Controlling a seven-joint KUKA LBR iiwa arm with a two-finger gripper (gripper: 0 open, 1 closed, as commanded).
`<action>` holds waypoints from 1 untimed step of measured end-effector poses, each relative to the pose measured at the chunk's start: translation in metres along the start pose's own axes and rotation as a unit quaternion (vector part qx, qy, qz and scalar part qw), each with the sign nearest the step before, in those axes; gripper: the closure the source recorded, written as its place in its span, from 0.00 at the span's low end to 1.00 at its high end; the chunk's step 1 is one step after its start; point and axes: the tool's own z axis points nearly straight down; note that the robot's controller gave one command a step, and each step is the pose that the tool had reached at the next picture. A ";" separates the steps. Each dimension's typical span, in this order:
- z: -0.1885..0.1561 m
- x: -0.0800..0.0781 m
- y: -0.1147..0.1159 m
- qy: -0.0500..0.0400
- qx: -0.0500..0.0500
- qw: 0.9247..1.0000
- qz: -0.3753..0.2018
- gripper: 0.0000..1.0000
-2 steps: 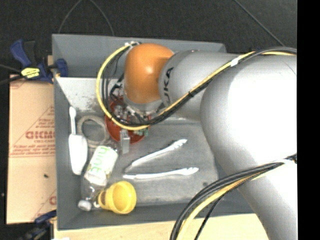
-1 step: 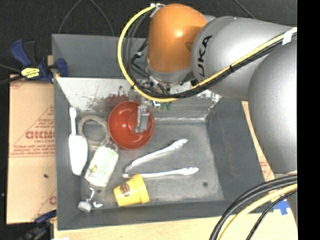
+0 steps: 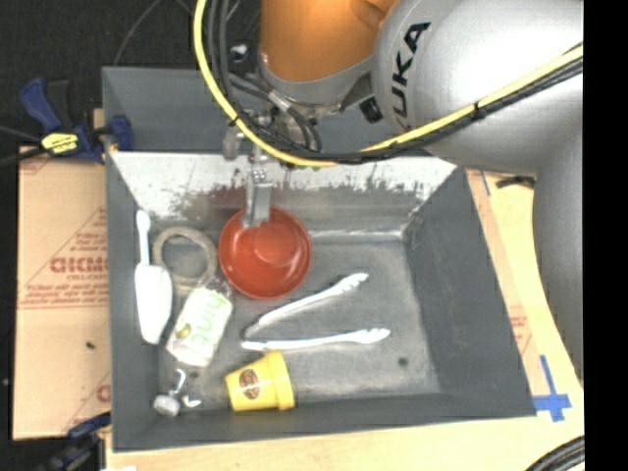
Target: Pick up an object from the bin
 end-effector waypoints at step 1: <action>0.009 -0.004 -0.053 -0.005 0.002 0.999 0.047 0.00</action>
Offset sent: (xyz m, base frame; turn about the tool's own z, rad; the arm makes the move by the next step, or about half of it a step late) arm -0.0181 -0.0052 0.1403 -0.0350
